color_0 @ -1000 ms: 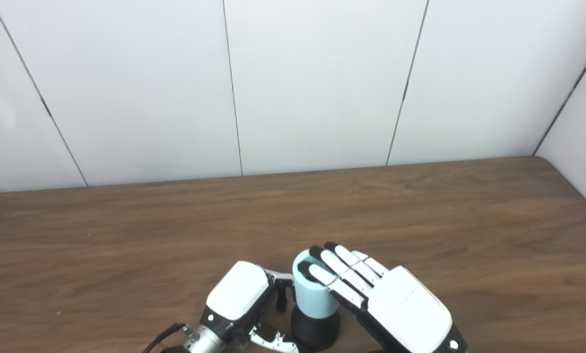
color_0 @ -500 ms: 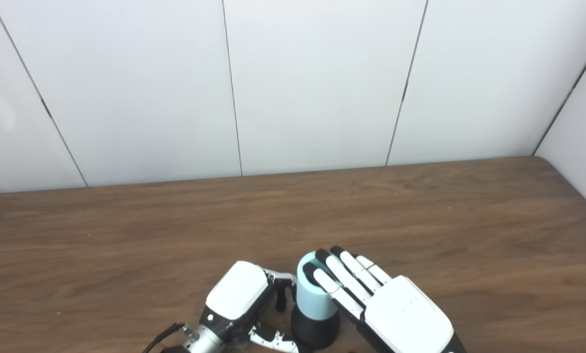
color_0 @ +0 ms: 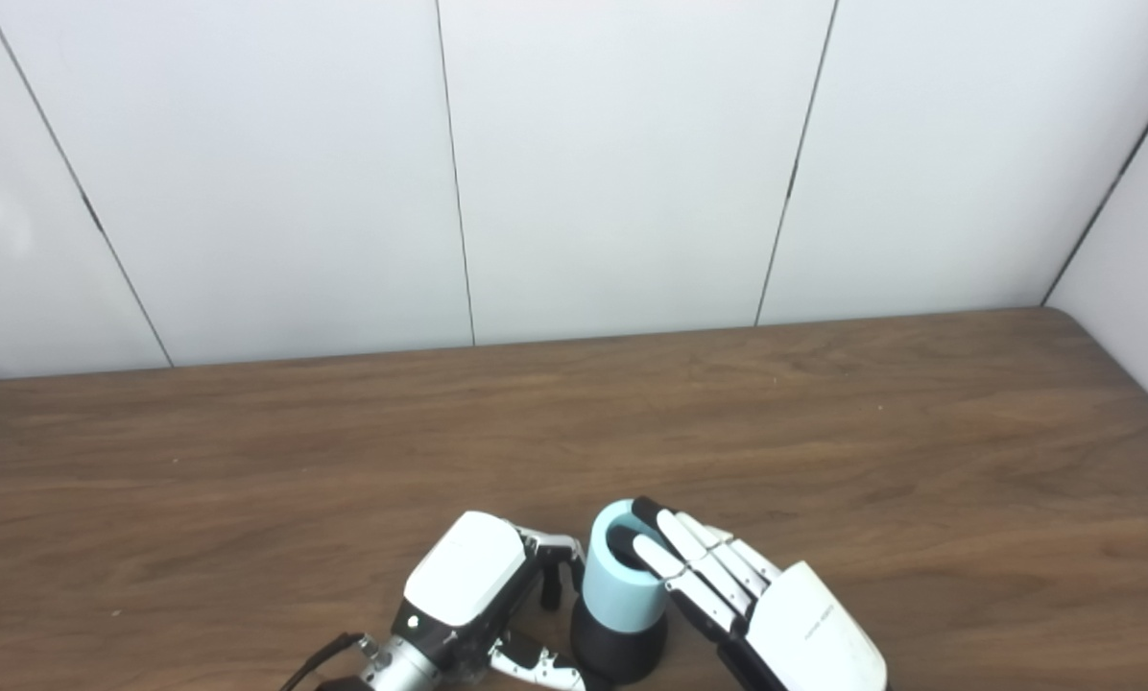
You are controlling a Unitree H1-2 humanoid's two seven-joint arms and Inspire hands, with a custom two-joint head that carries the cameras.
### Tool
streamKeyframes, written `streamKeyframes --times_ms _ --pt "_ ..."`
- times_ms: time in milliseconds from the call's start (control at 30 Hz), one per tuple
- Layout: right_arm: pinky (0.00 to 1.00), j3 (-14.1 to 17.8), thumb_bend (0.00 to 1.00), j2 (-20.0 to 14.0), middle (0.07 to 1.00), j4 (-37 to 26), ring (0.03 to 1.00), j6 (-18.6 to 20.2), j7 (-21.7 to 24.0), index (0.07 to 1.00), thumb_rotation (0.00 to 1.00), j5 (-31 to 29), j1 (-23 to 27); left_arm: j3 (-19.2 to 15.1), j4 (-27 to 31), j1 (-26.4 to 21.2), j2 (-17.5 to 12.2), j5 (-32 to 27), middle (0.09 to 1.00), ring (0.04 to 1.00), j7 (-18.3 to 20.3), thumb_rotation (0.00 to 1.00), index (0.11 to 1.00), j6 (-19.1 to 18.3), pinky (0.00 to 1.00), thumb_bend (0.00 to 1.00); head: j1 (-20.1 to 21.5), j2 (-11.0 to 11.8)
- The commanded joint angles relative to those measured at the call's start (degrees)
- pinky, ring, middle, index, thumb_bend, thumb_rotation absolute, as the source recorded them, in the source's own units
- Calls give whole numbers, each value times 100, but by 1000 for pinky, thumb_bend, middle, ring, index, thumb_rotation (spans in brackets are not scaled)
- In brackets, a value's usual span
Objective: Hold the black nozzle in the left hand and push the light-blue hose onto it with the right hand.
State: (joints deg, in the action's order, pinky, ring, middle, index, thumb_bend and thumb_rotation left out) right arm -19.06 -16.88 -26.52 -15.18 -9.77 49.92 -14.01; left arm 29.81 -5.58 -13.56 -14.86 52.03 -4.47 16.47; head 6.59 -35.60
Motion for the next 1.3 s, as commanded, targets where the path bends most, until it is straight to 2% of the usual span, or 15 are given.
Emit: streamKeyframes --times_ms 0,100,233,400,467,600,800,867,933,1000,1067,1267 --pt "941 12 321 15 1000 67 999 -232 123 999 90 -367 103 90 -317 127 -49 199 471 132 83 0 479 -121 88 524 2 3" --pt "995 74 300 10 1000 95 1000 -364 264 1000 13 -931 317 86 -326 127 -25 188 471 138 72 0 479 -121 94 524 -16 9" --pt "1000 198 302 2 1000 256 1000 -768 237 1000 18 -1356 486 80 -334 120 -14 181 471 141 88 0 479 -132 96 524 -12 25" --pt "1000 351 316 100 1000 455 1000 -1149 -50 1000 115 -1557 547 64 -330 117 -4 144 471 141 120 0 479 -144 97 524 -22 45" --pt "1000 364 305 103 1000 498 1000 -1172 -225 1000 190 -1571 570 65 -324 119 -2 144 471 140 137 0 479 -153 97 524 -27 48" --pt "1000 291 317 -26 1000 674 1000 -1172 -652 1000 276 -1806 606 75 -326 113 -3 207 471 144 94 0 479 -156 101 524 -33 44" --pt "978 229 358 -81 1000 997 1000 -1173 -1108 1000 326 -2710 520 58 -332 113 -3 175 471 146 68 0 479 -133 102 524 -32 30" --pt "951 312 380 36 1000 1074 1000 -1173 -1316 1000 324 -2949 460 48 -333 117 -4 163 471 141 62 0 479 -130 98 524 -33 29" --pt "972 462 433 154 1000 1163 1000 -1173 -1454 994 340 -3202 392 38 -334 120 -8 155 471 138 58 0 479 -131 95 524 -26 22" --pt "961 662 524 260 1000 1261 1000 -1171 -1485 998 442 -3391 343 31 -319 123 -12 167 471 140 77 0 479 -157 96 524 -21 24" --pt "970 843 592 337 1000 1350 1000 -1170 -1430 1000 525 -3620 325 28 -311 124 -15 193 471 139 82 0 479 -180 95 524 -23 25" --pt "999 1295 708 474 1000 1582 1000 -1161 -1010 1000 665 -4295 359 34 -328 111 -26 246 471 140 68 0 479 -192 93 524 -16 25"
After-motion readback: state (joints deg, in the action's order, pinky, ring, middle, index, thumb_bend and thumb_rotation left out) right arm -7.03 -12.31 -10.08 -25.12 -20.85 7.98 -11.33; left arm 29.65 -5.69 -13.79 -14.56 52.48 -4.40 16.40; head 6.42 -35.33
